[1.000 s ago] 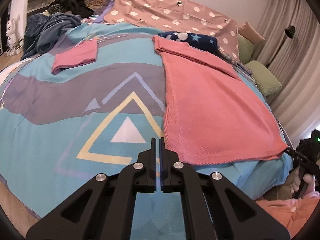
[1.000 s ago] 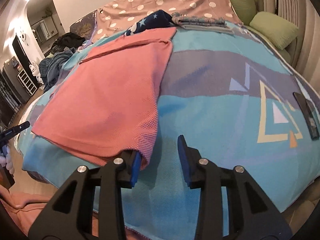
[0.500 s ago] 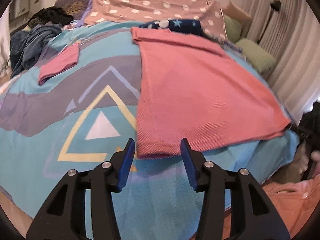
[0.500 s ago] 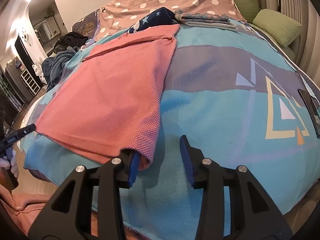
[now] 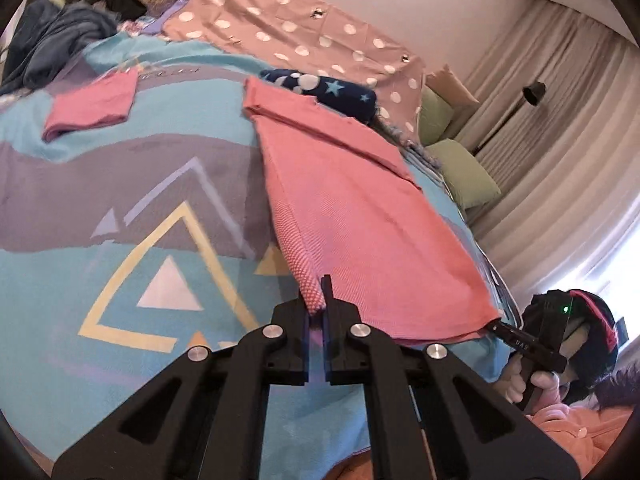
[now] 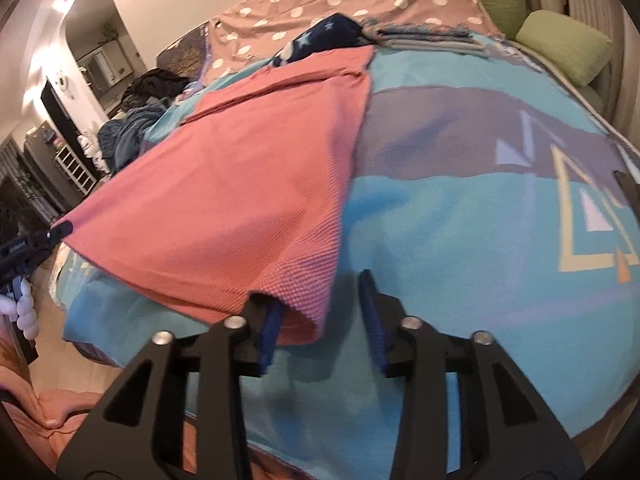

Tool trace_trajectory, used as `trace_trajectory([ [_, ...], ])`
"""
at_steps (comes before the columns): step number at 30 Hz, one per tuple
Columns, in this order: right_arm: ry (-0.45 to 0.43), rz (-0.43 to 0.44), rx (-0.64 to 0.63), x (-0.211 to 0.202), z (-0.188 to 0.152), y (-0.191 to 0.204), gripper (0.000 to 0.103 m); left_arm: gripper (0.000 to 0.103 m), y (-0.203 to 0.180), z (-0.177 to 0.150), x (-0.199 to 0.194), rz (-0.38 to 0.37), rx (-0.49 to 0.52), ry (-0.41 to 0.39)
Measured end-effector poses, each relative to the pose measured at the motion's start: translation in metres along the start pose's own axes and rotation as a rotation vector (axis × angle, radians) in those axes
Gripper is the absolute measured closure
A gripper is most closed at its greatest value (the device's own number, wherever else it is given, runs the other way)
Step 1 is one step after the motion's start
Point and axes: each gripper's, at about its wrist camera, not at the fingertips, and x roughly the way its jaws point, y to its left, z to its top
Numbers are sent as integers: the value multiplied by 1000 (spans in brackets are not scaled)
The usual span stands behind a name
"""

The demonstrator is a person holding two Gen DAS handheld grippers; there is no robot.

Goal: Fold small clothes

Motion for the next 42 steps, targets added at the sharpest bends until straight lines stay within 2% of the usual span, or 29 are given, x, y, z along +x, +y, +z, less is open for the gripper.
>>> trace_trajectory([
  [3, -4, -5, -29, 4, 1, 8, 81, 90, 11, -11, 16, 129, 0, 61],
  [5, -2, 6, -22, 4, 2, 8, 81, 85, 11, -20, 21, 194, 21, 77],
  [7, 6, 14, -16, 4, 3, 6, 81, 73, 5, -24, 19, 234, 61, 71],
  [8, 9, 17, -15, 4, 3, 5, 81, 58, 2, -24, 18, 248, 78, 62],
  [9, 11, 18, -15, 4, 3, 5, 81, 52, 0, -23, 16, 257, 91, 53],
  [13, 17, 9, -32, 5, 5, 7, 79, 52, -15, -20, 21, 270, 183, 45],
  [16, 17, 7, -38, 6, 5, 9, 76, 54, -19, -19, 38, 291, 244, 78],
  [18, 16, 10, -32, 6, 5, 9, 76, 59, -16, -22, 47, 295, 255, 100],
  [22, 16, 12, -28, 5, 3, 8, 75, 61, -19, -20, 49, 319, 267, 95],
  [24, 16, 13, -30, 5, 3, 8, 74, 61, -20, -17, 46, 364, 279, 87],
  [27, 17, 12, -36, 5, 1, 9, 72, 61, -23, -14, 33, 438, 304, 32],
  [29, 19, 13, -40, 5, 0, 9, 71, 61, -27, -13, 26, 404, 312, 11],
  [32, 23, 16, -49, 5, -1, 10, 69, 61, -29, -16, 36, 355, 321, 62],
  [34, 23, 16, -51, 4, 0, 11, 68, 61, -23, -20, 49, 378, 308, 104],
  [37, 23, 19, -48, 3, 0, 10, 68, 61, -17, -18, 48, 355, 263, 95],
  [38, 24, 19, -48, 2, -1, 10, 68, 71, -17, -17, 48, 346, 263, 92],
  [39, 23, 19, -48, 2, -1, 10, 68, 91, -18, -17, 46, 330, 264, 93],
  [42, 21, 24, -42, 3, -2, 11, 66, 95, -23, -15, 40, 231, 247, 95],
])
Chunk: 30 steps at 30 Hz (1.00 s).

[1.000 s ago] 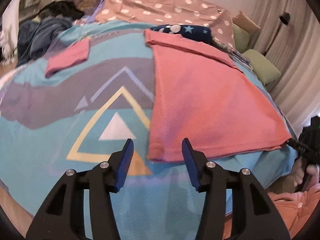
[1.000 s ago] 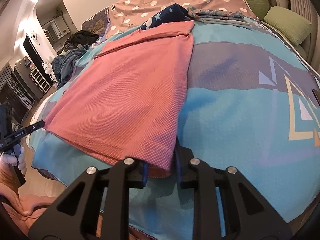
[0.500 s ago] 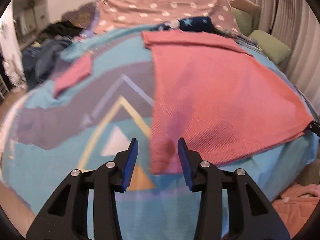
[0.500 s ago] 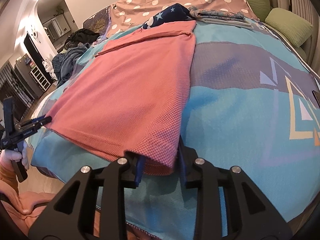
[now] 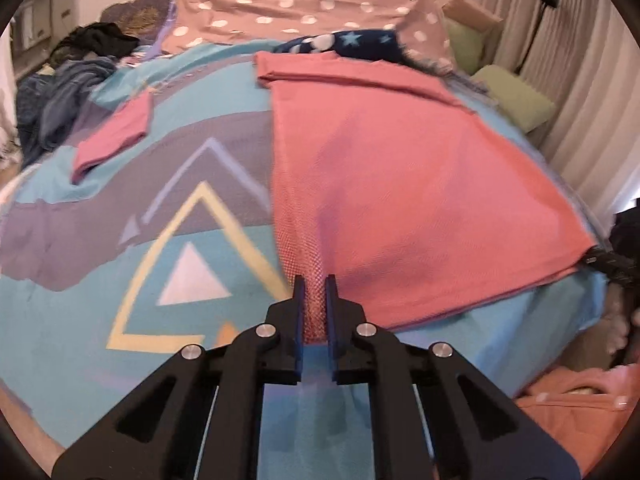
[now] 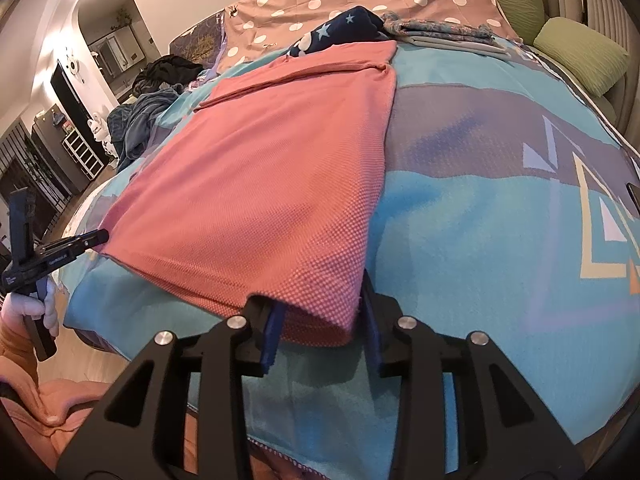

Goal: Fold small clothes

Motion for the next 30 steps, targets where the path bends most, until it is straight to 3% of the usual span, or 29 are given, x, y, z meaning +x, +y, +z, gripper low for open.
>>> trace_trajectory([
  [4, -12, -6, -3, 1, -1, 2, 65, 96, 0, 8, -12, -124, -83, -46],
  [6, -25, -64, -19, 0, 0, 4, 101, 97, 16, 14, -23, -213, -190, -88],
  [9, -92, -207, -73, -20, 9, 3, 101, 97, 42, 17, -40, -321, -328, -133],
  [11, -122, -234, -72, -42, 18, -1, 101, 97, 52, 13, -41, -363, -383, -121],
  [14, -139, -270, -127, -64, 23, 4, 100, 98, 60, -1, -28, -370, -431, -73],
  [16, -101, -281, -179, -59, 19, 11, 100, 98, 64, -11, -16, -352, -455, -42],
  [19, -1, -257, -236, -40, 3, 18, 97, 98, 74, -24, 1, -317, -493, -2],
  [21, 53, -209, -217, -32, -2, 12, 85, 98, 79, -30, 7, -326, -515, 13],
  [23, 61, -168, -168, -37, 0, 2, 74, 98, 80, -28, 7, -330, -508, 12],
  [27, 24, -9, 29, -62, 9, -40, 62, 98, 76, -18, 8, -313, -459, 19],
  [30, 7, 130, 151, -69, 15, -66, 60, 98, 80, -18, 12, -311, -465, 29],
])
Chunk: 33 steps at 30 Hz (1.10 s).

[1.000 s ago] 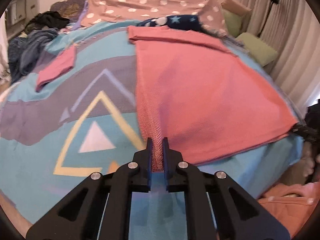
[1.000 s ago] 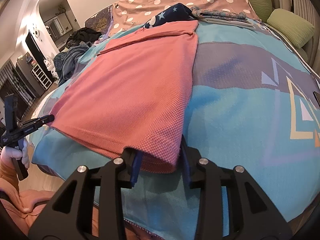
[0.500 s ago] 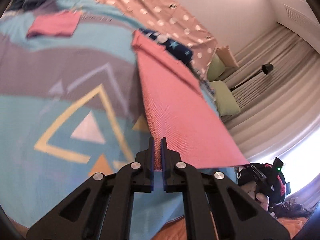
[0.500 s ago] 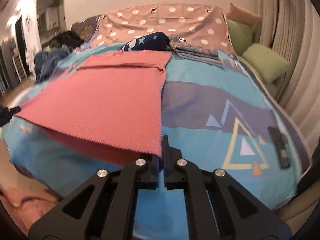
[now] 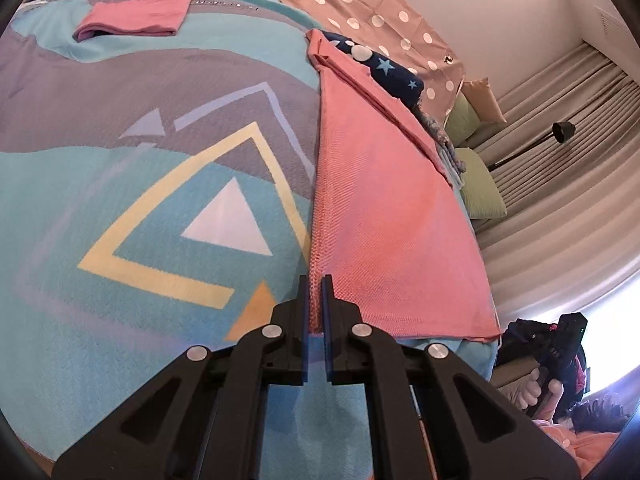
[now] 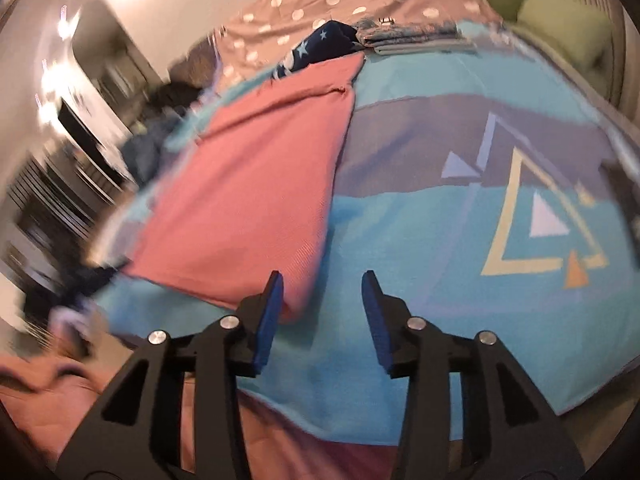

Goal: Fold small clothes

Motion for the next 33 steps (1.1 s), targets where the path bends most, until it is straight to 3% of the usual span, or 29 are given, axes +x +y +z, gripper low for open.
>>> trace_trajectory([
  [5, 26, 113, 141, 15, 6, -20, 60, 98, 1, -4, -3, 2, -3, 2],
  [11, 201, 200, 160, 75, 3, -12, 62, 97, 0, -4, 4, 5, 14, 15],
  [12, 193, 220, 179, 80, 3, -13, 73, 97, 0, -4, 6, 2, 14, 18],
  [13, 204, 232, 206, 82, 5, -16, 91, 97, -1, -3, 7, 4, 18, 18],
  [14, 219, 241, 234, 85, 5, -18, 99, 98, -4, -3, 6, 14, 24, 13],
  [16, 203, 278, 319, 75, 3, -22, 100, 99, -14, -2, -3, 27, 56, -11],
  [18, 106, 327, 320, 41, 10, -17, 100, 99, -26, 4, -25, 16, 102, -63],
  [21, 44, 228, 190, 4, 18, 1, 100, 99, -31, 9, -33, 31, 140, -57],
  [25, 132, 138, 211, 25, 8, -6, 100, 99, -24, 3, -6, 52, 131, 27],
  [29, 162, 140, 273, 37, -3, -20, 99, 98, -13, -5, 3, 51, 94, 51],
  [33, 169, 122, 241, 34, -1, -20, 85, 92, -16, -6, -1, 73, 122, 61],
])
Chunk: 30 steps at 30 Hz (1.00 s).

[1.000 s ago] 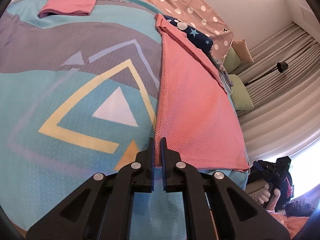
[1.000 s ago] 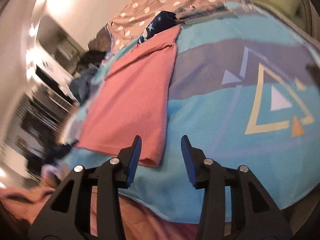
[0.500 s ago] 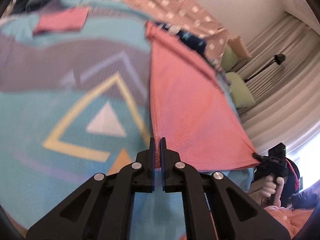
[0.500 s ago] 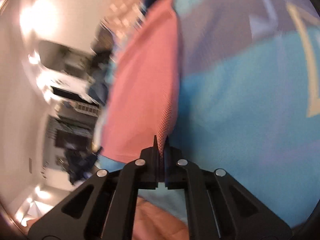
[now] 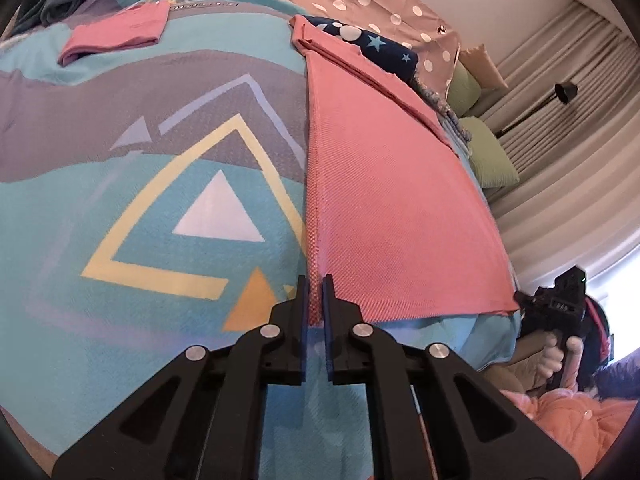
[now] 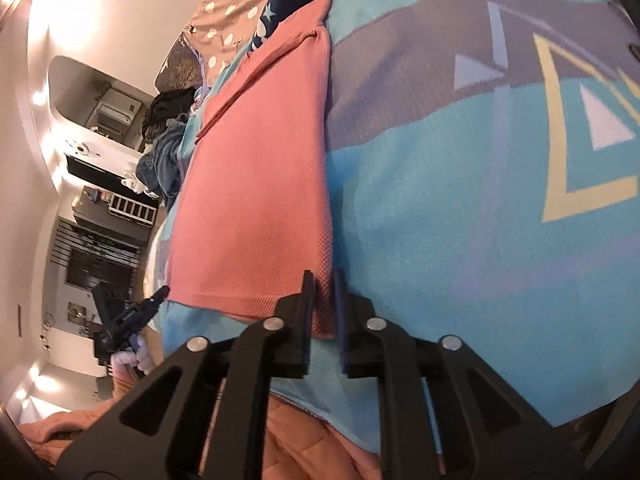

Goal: Fold small clothes

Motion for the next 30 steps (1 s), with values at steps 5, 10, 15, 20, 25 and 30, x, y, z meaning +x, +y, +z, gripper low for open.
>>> trace_trajectory([
  [5, 31, 7, -22, 9, 4, -2, 60, 63, -11, -2, 6, -13, 45, 13],
  [10, 10, 26, -43, 25, 7, 5, 59, 63, -17, 6, 17, 10, 67, -3],
  [15, 45, 84, -35, 44, 11, 12, 99, 99, -10, 13, 21, -77, -39, -22],
  [20, -109, 239, 23, -11, 18, 11, 100, 100, -27, 16, -26, -163, -23, -161],
  [25, -203, 247, -26, -63, 12, 26, 100, 100, -58, 4, -52, -166, 50, -181],
  [30, -222, 152, -47, -87, -8, 45, 100, 100, -84, -11, -84, -173, 100, -190],
])
